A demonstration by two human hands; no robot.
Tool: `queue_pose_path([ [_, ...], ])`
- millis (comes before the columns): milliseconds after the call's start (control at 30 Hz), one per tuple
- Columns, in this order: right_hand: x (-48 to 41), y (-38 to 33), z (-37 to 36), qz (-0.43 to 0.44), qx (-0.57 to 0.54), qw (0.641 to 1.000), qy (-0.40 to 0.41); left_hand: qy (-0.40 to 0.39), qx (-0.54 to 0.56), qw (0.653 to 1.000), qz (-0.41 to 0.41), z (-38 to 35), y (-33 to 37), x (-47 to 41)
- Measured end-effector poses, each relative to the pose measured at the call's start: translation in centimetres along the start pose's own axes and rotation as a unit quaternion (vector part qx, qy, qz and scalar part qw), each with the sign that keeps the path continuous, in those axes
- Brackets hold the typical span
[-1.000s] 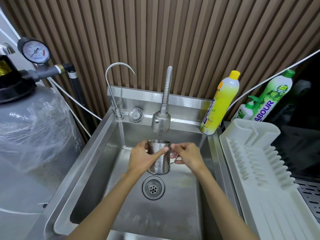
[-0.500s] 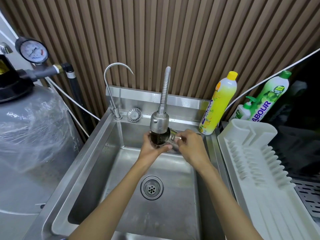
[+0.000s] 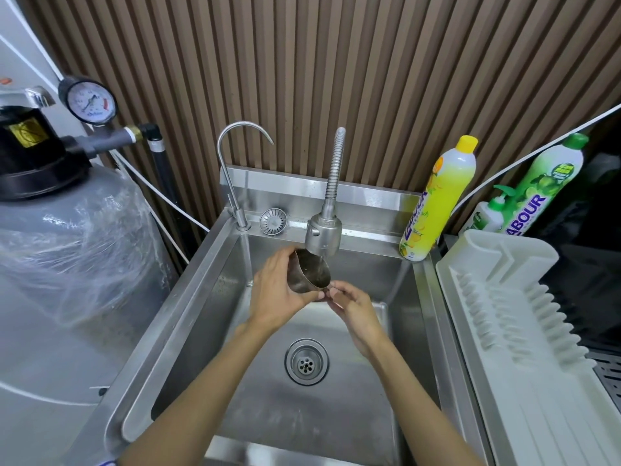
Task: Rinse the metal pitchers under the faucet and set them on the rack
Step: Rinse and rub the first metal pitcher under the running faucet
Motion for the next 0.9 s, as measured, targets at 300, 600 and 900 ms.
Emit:
queue_pose_path([
  [300, 0.1, -1.3, 2.1, -0.046, 0.182, 0.98, 0.067, 0.007, 0.04, 0.983, 0.177, -1.4, -2.3, 1.6],
  [600, 1.8, -9.7, 2.8, 0.048, 0.576, 0.803, 0.146, -0.091, 0.412, 0.864, 0.275, -6.4, -2.0, 2.4],
  [900, 2.5, -10.3, 4.1, 0.103, 0.491, 0.839, 0.212, -0.019, 0.46, 0.866, 0.194, -5.8, 0.2, -0.4],
])
Point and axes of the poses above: each hand's wrist, its own x-axis away from the middle knuckle, its own z-axis out of the back of the hand, y = z × x, the point moved 7 cm from there along -x, towards the middle knuckle, and after that the axes turned 8 degrees about x, right-handed, at the moved point
